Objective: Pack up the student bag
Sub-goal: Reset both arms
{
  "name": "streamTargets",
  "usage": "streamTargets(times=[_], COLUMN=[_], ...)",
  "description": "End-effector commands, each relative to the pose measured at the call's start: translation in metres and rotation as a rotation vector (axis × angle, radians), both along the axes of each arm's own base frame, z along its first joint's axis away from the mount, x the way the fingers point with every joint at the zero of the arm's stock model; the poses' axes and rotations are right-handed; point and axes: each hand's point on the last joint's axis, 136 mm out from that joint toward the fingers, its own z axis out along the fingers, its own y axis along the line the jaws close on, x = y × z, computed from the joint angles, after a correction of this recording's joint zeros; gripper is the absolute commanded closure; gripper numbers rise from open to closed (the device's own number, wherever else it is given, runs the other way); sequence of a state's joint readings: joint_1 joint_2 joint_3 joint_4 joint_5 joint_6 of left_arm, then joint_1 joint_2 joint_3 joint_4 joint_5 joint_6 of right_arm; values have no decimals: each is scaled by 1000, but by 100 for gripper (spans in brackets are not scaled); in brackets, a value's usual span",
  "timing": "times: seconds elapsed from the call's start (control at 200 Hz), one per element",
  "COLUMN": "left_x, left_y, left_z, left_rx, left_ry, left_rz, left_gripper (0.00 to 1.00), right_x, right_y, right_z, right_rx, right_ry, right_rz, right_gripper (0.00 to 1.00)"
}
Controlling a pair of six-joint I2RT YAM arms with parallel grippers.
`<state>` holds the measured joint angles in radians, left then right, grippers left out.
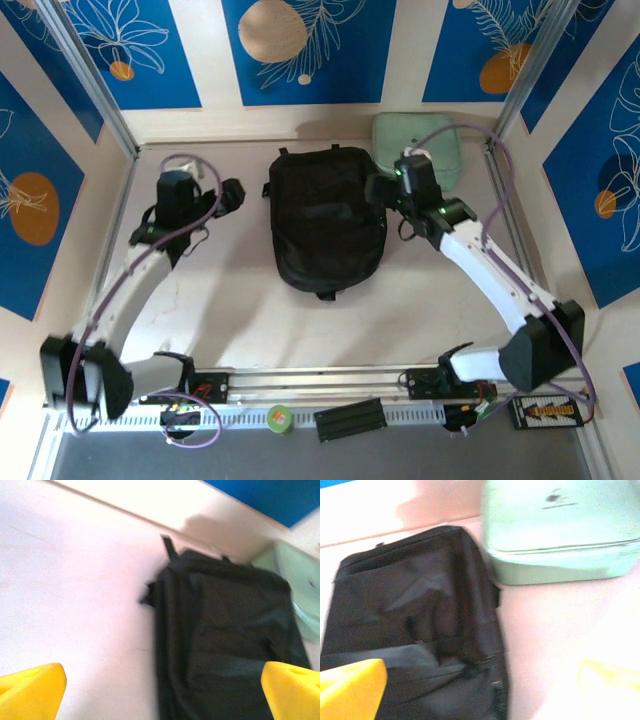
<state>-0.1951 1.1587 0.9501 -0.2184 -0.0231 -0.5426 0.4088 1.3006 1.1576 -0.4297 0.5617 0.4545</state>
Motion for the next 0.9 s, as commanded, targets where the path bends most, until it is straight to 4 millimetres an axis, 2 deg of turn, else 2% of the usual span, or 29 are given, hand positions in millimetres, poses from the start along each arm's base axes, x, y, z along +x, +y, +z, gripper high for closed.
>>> streamTargets(times=[0.0,0.145,0.295,0.41,0.57,0.75,0.895], left_x=[-25,-55,-71,-73,-63,-40,-30], left_y=[65,106,133,140,134,101,86], left_z=[-29,-45,-62,-72,-88,-104,-104], left_rx=[132,187,349,435,525,560,559], left_ry=[4,-41,-79,-124,-178,-248,-337], left_rz=[273,425,511,519,441,218,141], left_gripper=[0,0,0,0,0,0,1], right_x=[-4,-16,-21,-20,-2,7,5], right_y=[-46,-94,-110,-126,-110,-85,-72], right_z=[-26,-42,-64,-91,-114,-118,-125], right_rx=[-63,-72,-16,-66,-133,-148,-146], right_ry=[-35,-127,-168,-148,-177,-231,-285], right_rz=[-135,-256,-259,-292,-160,13,118], right_gripper=[1,1,1,1,1,1,1])
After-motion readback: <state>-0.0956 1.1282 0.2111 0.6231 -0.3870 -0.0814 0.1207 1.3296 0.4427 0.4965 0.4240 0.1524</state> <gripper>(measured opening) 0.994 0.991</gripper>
